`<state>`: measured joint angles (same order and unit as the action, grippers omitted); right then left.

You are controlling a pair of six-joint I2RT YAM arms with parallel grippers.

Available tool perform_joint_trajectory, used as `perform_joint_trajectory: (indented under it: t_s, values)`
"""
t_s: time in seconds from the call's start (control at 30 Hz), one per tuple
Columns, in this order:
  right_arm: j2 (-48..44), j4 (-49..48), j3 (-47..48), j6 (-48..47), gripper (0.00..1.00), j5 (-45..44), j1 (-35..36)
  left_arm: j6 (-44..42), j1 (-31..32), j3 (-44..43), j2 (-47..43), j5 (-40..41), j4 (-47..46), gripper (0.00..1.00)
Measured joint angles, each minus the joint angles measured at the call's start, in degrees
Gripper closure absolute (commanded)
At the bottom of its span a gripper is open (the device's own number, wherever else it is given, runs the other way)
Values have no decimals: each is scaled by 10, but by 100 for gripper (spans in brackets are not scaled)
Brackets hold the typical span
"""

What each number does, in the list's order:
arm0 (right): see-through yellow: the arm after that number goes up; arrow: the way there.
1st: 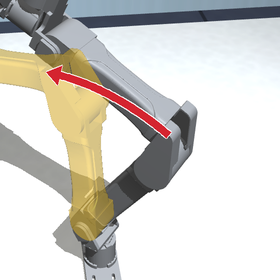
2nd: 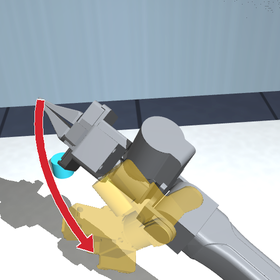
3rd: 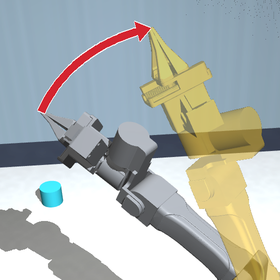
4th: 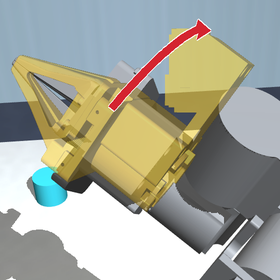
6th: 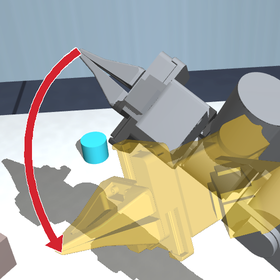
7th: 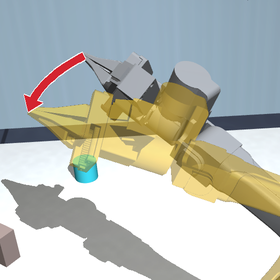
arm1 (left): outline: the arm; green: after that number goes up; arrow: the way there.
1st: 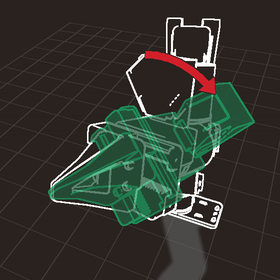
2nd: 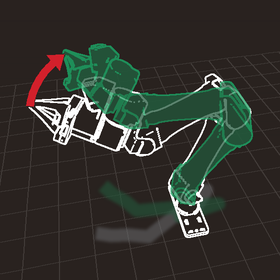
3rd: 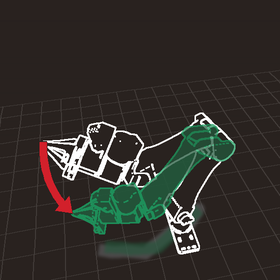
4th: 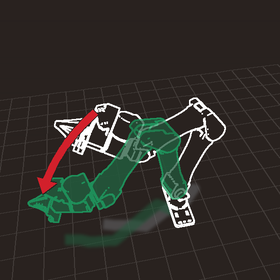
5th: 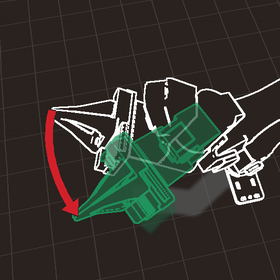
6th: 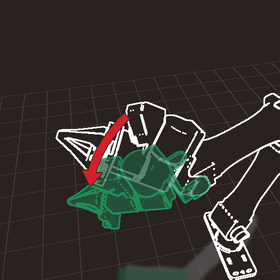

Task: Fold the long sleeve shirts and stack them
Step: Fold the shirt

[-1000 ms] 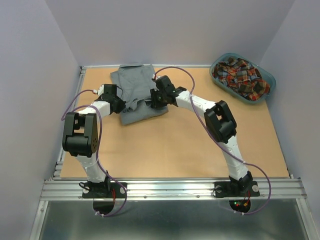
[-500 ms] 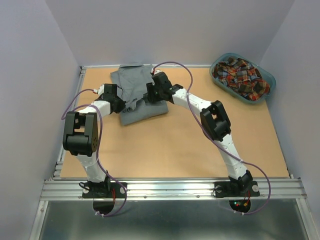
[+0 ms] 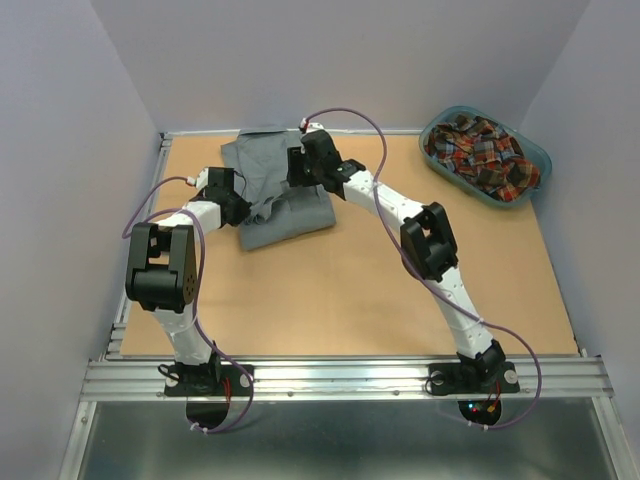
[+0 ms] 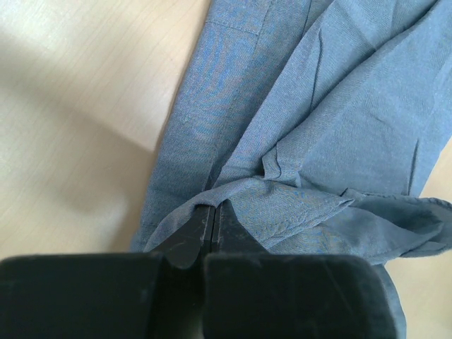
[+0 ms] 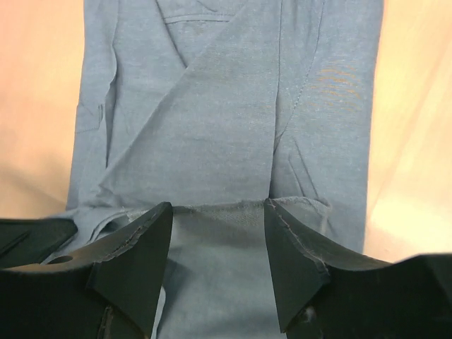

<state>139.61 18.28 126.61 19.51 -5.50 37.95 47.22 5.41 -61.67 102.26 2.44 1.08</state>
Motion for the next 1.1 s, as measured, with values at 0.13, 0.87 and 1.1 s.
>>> perform_joint_trajectory:
  t_s: [0.13,0.87,1.1]
  values:
    - [28,-6,12,2,38,-2,0,-3,0,-3,0,0,1,96]
    - [-239,-21,-174,-35,19,3,0,-25,-14,-18,-228,34,27,14]
    - [-256,-26,-298,9,28,45,0,-44,-13,94,-317,23,41,18]
